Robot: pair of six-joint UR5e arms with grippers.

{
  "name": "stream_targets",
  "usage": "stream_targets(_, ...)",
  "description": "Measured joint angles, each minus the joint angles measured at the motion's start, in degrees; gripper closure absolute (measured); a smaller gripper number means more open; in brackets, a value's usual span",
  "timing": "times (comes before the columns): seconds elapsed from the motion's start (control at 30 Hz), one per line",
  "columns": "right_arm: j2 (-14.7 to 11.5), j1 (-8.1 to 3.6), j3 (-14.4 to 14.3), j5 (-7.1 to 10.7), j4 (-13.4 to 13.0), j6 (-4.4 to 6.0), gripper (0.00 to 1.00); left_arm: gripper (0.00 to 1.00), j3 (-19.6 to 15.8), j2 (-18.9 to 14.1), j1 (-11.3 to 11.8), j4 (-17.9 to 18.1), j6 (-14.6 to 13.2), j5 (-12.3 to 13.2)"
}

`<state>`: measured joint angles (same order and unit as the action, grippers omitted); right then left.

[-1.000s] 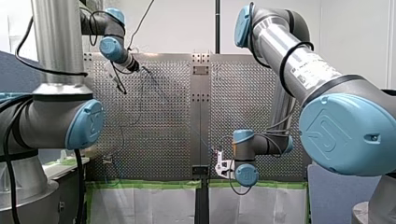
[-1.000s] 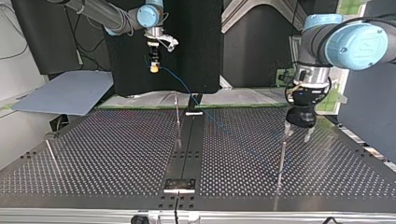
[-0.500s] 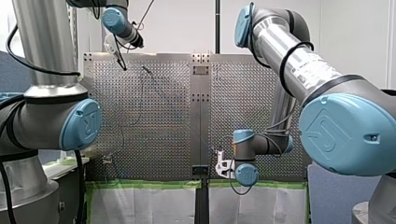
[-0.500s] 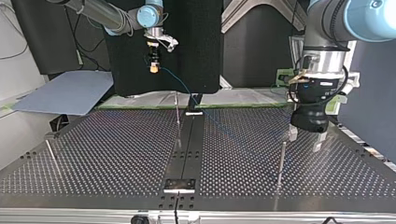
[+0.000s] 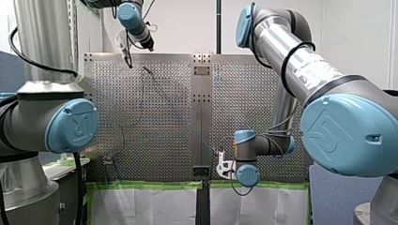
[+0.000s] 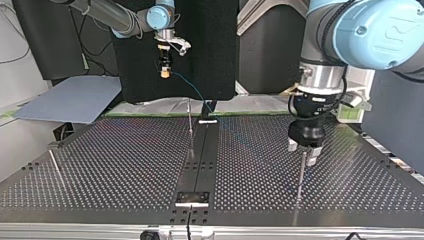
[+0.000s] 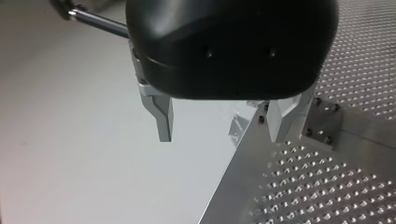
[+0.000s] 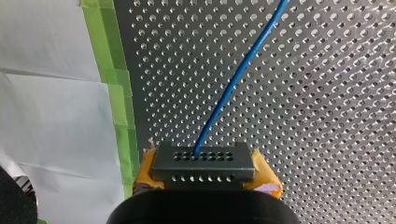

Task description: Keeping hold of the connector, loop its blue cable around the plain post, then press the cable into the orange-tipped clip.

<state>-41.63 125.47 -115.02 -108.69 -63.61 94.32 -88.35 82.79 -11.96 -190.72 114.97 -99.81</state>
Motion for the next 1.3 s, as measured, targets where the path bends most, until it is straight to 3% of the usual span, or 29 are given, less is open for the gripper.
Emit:
stream_targets(0.33,0.0,0.0,0.0,0.05,0.25,0.01,1.0,0.0,2.79,1.82,-5.08,-5.78,-5.79,-5.78)
stream_targets(0.53,0.0,0.0,0.0,0.05,0.46,0.01,1.0,0.0,2.84,4.26,-4.74,-9.7,-9.64,-9.71)
stream_targets(0.67,0.0,0.0,0.0,0.07,0.63,0.11,1.0,0.0,2.85,6.12,-3.85,-12.0,-10.5,-11.74)
stream_targets(1.0,0.0,0.0,0.0,0.39,0.76,0.31,1.0,0.0,2.85,7.2,-2.33,-17.79,-10.41,-10.0)
stream_targets(1.3,0.0,0.0,0.0,0.78,0.48,0.67,1.0,0.0,2.85,7.21,-2.08,-18.3,-10.34,-9.12)
